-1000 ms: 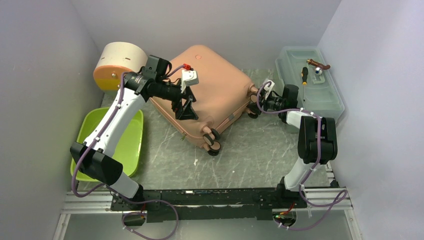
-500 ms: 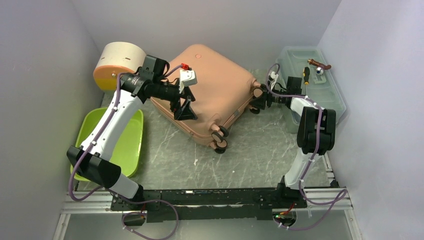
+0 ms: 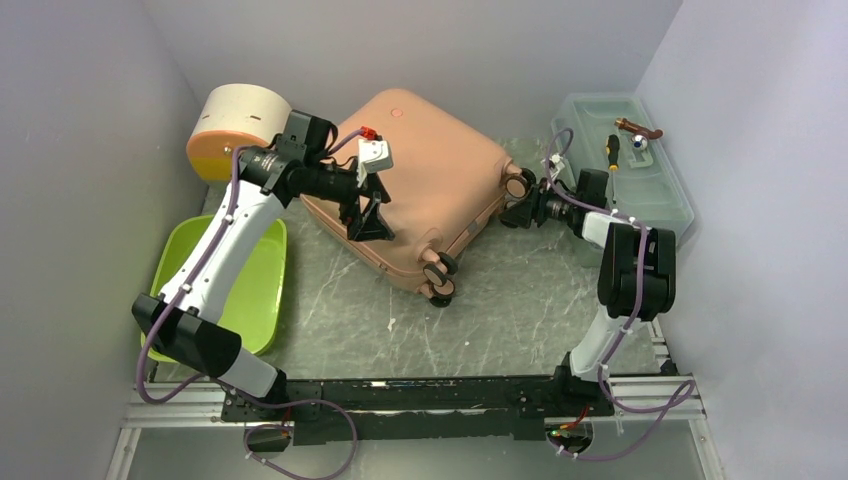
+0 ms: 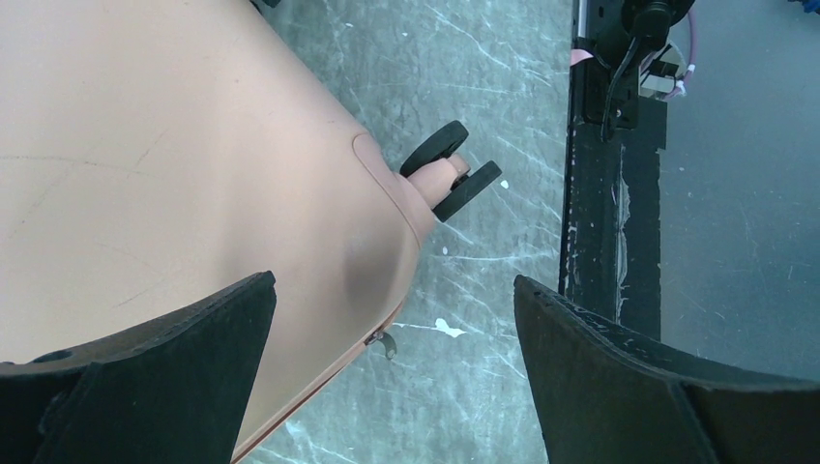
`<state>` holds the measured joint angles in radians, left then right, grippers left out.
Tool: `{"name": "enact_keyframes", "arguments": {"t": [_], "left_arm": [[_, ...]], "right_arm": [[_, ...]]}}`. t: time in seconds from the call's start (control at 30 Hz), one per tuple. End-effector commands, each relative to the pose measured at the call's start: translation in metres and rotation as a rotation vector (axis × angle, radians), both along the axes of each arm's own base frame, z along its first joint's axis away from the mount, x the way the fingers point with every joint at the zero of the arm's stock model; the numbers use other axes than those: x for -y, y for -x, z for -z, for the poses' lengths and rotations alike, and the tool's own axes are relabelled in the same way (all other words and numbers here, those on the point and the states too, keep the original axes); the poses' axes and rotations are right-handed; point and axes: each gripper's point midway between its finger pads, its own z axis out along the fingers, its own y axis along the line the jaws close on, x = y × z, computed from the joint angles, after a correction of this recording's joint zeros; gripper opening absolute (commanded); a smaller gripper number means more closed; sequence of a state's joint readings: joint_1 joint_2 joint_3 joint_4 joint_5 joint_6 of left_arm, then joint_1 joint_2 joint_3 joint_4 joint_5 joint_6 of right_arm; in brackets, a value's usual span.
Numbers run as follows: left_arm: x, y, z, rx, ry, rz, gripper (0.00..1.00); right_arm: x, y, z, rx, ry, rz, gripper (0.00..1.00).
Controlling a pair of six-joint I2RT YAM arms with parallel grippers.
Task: Open, take out, and arrange the luggage
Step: Pick up the wheels of luggage from the luggage.
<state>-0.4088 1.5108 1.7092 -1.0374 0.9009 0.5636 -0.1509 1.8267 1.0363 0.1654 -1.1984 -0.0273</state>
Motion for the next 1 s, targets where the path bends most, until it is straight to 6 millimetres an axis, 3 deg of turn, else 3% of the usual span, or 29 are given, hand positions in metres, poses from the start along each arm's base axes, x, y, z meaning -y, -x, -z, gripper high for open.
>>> {"name": "enact_keyframes", "arguments": {"t": [0.0, 0.07, 0.1, 0.13, 0.3, 0.47, 0.53, 0.67, 0.83, 0.97], "left_arm": [[0.001, 0.019, -0.024, 0.034, 0.069, 0.066, 0.99], [0.006, 0.021, -0.023, 0.022, 0.075, 0.082, 0.99], [0.009, 0.021, -0.022, 0.02, 0.074, 0.091, 1.0], [0.013, 0.021, -0.021, 0.018, 0.07, 0.101, 0.99], [0.046, 0.027, -0.017, 0.003, 0.057, 0.183, 0.99], [0.087, 0.042, -0.008, -0.025, 0.035, 0.288, 0.99], [0.103, 0.049, 0.0, -0.049, 0.025, 0.332, 1.0], [0.126, 0.054, 0.019, -0.086, 0.001, 0.369, 1.0], [0.136, 0.045, 0.058, -0.086, -0.093, 0.344, 1.0], [0.126, 0.039, 0.091, -0.073, -0.21, 0.314, 0.97]], "right_arm": [[0.027, -0.013, -0.02, 0.121, 0.082, 0.128, 0.62], [0.035, -0.014, -0.026, 0.211, 0.157, 0.17, 0.74], [0.039, -0.013, -0.028, 0.25, 0.194, 0.195, 0.91], [0.042, -0.012, -0.031, 0.293, 0.224, 0.219, 0.99], [0.061, -0.004, -0.062, 0.364, 0.231, 0.45, 1.0], [0.047, 0.01, -0.078, 0.259, 0.195, 0.337, 1.0], [0.034, 0.018, -0.078, 0.195, 0.098, 0.245, 1.0], [0.024, 0.02, -0.053, 0.09, 0.072, 0.205, 1.0], [0.033, 0.016, -0.052, 0.111, 0.109, 0.272, 0.98], [0.04, 0.012, -0.057, 0.105, 0.111, 0.354, 0.92]]}}
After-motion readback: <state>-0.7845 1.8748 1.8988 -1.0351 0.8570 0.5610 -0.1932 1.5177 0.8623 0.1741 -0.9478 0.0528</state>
